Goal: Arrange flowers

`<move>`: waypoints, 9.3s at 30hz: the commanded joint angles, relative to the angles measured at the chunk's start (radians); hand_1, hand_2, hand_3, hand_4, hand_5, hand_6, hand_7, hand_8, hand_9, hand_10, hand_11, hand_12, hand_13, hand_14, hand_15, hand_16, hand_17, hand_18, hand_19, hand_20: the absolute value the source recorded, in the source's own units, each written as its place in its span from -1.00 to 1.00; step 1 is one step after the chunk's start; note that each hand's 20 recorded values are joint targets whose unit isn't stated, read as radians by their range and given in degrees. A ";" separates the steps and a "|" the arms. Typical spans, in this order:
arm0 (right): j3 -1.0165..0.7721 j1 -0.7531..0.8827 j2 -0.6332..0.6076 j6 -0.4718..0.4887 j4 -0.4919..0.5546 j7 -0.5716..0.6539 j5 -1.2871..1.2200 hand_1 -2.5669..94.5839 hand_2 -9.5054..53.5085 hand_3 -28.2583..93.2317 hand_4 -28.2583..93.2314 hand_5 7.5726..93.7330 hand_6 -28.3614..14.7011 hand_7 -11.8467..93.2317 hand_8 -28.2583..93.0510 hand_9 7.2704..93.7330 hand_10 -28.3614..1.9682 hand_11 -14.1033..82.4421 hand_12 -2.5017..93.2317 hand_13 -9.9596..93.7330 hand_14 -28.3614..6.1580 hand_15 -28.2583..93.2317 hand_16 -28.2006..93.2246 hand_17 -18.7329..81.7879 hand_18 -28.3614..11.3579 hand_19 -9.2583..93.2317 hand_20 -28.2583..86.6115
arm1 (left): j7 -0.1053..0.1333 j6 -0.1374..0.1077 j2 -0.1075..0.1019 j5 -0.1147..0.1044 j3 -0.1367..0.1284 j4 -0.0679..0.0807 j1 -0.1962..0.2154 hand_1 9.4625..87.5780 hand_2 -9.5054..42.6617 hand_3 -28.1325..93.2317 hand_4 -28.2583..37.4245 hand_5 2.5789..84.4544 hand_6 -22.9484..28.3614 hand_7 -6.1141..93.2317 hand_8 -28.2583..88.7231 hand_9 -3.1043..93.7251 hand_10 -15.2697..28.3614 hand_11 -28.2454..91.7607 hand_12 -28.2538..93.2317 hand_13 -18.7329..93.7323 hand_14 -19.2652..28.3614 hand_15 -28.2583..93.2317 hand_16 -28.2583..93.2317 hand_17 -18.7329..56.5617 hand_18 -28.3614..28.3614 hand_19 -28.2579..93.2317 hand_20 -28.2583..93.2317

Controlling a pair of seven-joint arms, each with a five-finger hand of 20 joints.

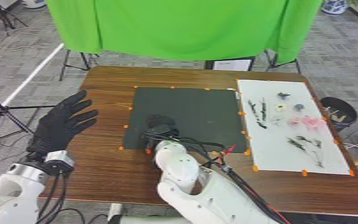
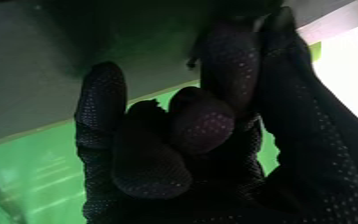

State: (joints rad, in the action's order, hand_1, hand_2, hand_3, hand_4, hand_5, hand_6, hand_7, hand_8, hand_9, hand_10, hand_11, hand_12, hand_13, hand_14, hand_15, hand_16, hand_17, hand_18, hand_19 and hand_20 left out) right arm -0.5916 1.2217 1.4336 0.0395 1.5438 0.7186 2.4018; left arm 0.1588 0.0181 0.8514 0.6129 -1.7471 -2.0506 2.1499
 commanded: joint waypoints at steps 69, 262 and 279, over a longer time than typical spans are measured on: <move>-0.993 0.775 -0.728 0.188 0.492 0.197 -0.179 -0.53 -1.00 0.83 -1.00 0.04 0.08 0.15 -0.79 0.11 -0.11 0.56 -0.12 0.22 -0.14 0.79 -0.05 -0.19 -0.56 0.58 0.06 | 0.026 -0.034 0.113 0.061 -0.111 -0.070 0.196 -0.61 -0.88 0.63 -1.00 -0.42 0.04 -0.47 -0.71 -0.47 0.23 -0.17 -0.25 -0.34 0.47 0.12 -0.55 -0.75 0.75 0.18 -0.32; -0.303 -0.033 -0.588 0.022 0.182 -0.054 -0.023 -0.05 -1.00 0.89 -0.99 0.57 0.35 0.15 -0.26 0.70 0.33 0.60 0.01 0.67 0.24 0.87 0.05 -0.02 -0.37 0.65 0.14 | -0.002 -0.018 0.124 0.053 -0.095 -0.054 0.189 -0.64 -0.80 0.64 -1.00 -0.42 0.04 -0.48 -0.71 -0.47 0.24 -0.17 -0.25 -0.34 0.48 0.13 -0.55 -0.75 0.77 0.17 -0.33; -0.362 0.136 -0.483 0.102 0.372 0.015 -0.170 -0.06 -1.00 0.87 -0.95 0.60 0.33 0.12 -0.23 0.72 0.30 0.60 -0.01 0.69 0.21 0.88 0.04 -0.01 -0.42 0.67 0.14 | -0.012 -0.012 0.125 0.052 -0.093 -0.050 0.182 -0.64 -0.80 0.64 -1.00 -0.42 0.04 -0.48 -0.71 -0.47 0.25 -0.17 -0.25 -0.34 0.48 0.13 -0.55 -0.75 0.77 0.17 -0.33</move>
State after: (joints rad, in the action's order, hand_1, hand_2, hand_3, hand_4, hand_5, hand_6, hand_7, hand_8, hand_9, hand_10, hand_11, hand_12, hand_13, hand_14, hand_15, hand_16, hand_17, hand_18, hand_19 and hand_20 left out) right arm -0.9681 1.2807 0.8898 0.0934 1.8792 0.7019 2.2388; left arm 0.1618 -0.0064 0.9689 0.6685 -1.8388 -2.1040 2.3291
